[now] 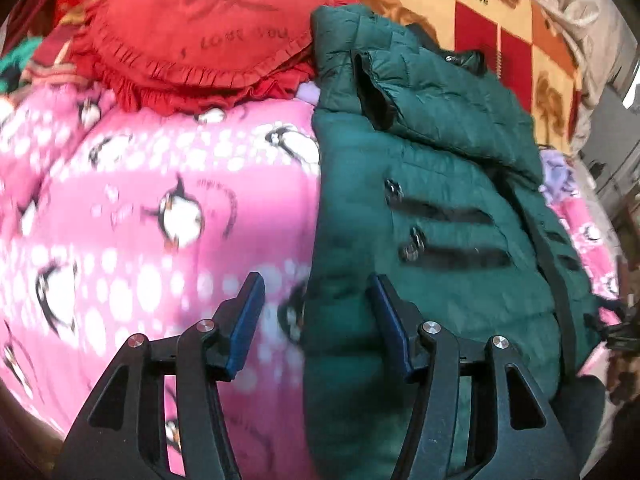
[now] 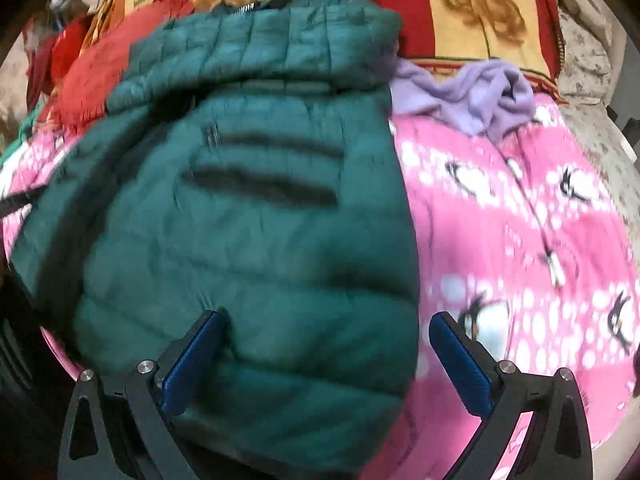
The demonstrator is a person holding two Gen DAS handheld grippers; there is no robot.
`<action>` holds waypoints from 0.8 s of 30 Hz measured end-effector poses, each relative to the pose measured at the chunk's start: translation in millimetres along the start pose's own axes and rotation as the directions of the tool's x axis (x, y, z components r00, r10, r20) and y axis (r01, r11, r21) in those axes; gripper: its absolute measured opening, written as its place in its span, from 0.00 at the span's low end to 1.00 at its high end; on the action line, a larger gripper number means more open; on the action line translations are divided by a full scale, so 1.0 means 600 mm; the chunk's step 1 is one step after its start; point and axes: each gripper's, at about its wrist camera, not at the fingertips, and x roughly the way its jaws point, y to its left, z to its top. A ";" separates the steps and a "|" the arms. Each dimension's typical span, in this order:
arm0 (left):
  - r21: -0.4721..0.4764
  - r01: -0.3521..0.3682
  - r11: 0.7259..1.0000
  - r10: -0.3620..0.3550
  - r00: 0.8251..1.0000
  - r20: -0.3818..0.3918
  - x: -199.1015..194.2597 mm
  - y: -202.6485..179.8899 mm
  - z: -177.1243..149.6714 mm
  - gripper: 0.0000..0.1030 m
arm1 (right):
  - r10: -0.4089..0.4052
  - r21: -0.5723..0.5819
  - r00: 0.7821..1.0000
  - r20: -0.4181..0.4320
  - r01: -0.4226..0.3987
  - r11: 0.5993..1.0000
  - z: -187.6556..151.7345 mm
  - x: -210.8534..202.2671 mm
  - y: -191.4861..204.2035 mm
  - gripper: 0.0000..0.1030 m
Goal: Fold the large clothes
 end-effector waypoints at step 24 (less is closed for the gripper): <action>0.012 0.212 0.977 -0.211 0.976 -0.059 -0.003 -0.046 -0.062 0.70 | 0.351 0.104 0.877 0.329 -0.403 0.909 -0.105 -0.022 -0.073 0.99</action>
